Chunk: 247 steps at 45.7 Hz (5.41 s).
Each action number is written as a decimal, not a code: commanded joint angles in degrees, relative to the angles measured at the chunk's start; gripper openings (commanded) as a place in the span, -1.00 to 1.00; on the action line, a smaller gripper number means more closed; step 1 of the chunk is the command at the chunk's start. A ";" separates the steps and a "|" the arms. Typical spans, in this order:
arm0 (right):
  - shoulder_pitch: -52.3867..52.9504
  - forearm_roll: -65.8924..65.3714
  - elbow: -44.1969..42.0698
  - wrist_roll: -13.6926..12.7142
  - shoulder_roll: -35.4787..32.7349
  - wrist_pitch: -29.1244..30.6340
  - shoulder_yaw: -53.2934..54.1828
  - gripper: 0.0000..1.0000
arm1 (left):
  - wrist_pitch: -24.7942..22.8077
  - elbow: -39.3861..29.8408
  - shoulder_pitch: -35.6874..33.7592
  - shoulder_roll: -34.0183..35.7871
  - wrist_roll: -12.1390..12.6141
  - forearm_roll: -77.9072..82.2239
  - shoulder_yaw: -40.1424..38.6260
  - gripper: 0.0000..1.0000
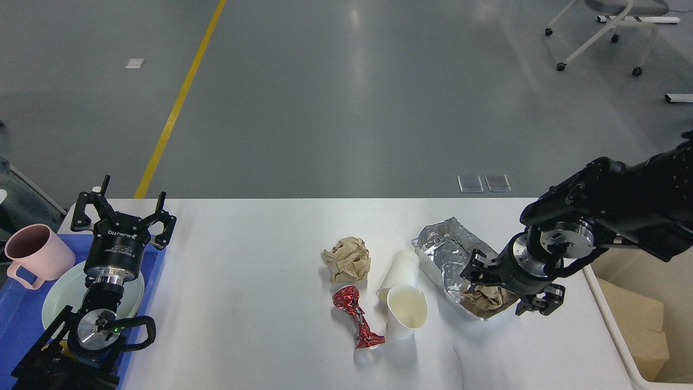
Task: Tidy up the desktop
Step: 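Grasp the silver foil bag with crumpled paper using the right gripper, then lift the silver foil bag and carry it into the white bin, then release the foil bag in the bin and raise the right gripper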
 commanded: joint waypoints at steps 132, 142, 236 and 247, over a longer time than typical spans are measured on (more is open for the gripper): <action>30.67 -13.54 14.96 0.10 -16.56 16.65 -10.17 -1.00 | -0.01 0.00 0.01 0.00 -0.09 -0.01 0.03 0.93; 34.10 -16.36 15.84 0.10 -17.97 17.36 -11.40 -1.00 | 0.08 0.00 0.01 0.00 -0.09 -0.01 -0.05 0.93; -68.64 -20.14 -71.26 0.45 -12.70 -18.59 43.62 -1.00 | -0.01 0.00 0.10 0.00 -0.18 -0.01 -0.05 0.93; -68.64 -20.14 -71.26 0.45 -12.70 -18.76 43.71 -1.00 | -0.01 0.00 0.10 0.00 -0.18 -0.01 0.03 0.93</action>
